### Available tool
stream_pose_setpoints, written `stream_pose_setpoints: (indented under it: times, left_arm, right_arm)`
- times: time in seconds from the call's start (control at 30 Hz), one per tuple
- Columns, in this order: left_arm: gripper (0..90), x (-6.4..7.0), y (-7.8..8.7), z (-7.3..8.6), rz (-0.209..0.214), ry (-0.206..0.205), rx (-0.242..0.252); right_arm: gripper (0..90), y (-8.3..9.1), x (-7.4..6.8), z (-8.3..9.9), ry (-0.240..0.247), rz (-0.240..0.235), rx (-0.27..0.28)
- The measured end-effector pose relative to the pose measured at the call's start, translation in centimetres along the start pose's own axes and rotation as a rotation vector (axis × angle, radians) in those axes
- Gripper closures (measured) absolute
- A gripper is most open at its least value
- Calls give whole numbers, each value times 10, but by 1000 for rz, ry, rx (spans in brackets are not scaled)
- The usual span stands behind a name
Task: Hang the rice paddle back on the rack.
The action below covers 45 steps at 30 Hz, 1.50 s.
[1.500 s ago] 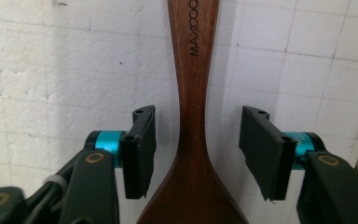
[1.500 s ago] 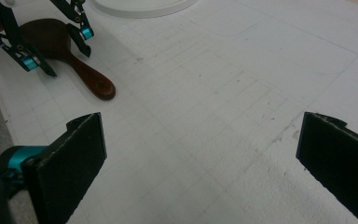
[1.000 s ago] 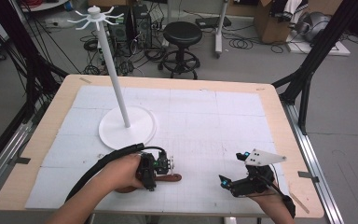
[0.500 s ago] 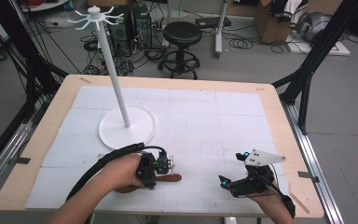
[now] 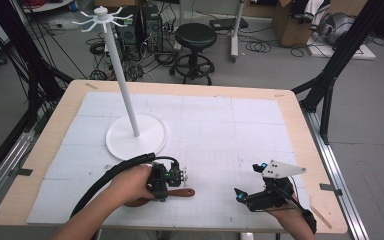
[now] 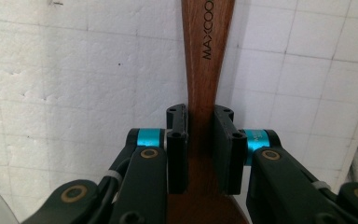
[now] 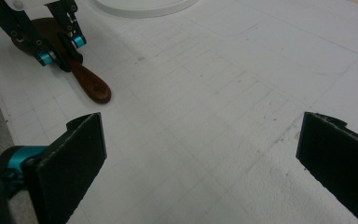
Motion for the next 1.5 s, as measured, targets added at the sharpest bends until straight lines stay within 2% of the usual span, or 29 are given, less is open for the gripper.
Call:
stream_pose_setpoints:
  times: [0.1, 0.27, 0.33, 0.6, 0.87, 1.23, 1.4, 1.5]
  left_arm:
    - [768, 0, 0, 1, -1, -17, 2]
    - [770, 0, 1, 2, 15, -21, 12]
    - [770, 1, 1, 3, 26, -29, 43]
    - [772, 3, 3, 8, 36, -34, 92]
    - [774, 7, 9, 10, 18, -49, 118]
    - [774, 12, 19, 13, 14, -39, 183]
    - [775, 13, 25, 16, -25, -58, 222]
    - [776, 14, 28, 19, -39, -50, 247]
  right_arm:
    - [5, 0, 0, 0, -3, -2, -1]
    - [5, 1, 1, 0, -4, 2, 2]
    - [5, 1, 2, 1, -1, 3, 3]
    - [5, 1, 1, 1, -3, 1, 1]
    - [5, 0, 1, 1, -6, 2, -1]
    - [5, -1, 1, 2, -6, -6, -4]
    - [5, -1, 0, 2, -6, -7, -4]
    - [5, -2, 0, 2, -5, -7, -5]
Point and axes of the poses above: each handheld gripper's, and its own axes: y roughly backward along the jaws, z roughly out of its underside, x roughly to its right, the point moved 1 cm from there along -y, roughly forward along the jaws, and after that the axes turned 11 degrees about z, right-handed, at the moved point
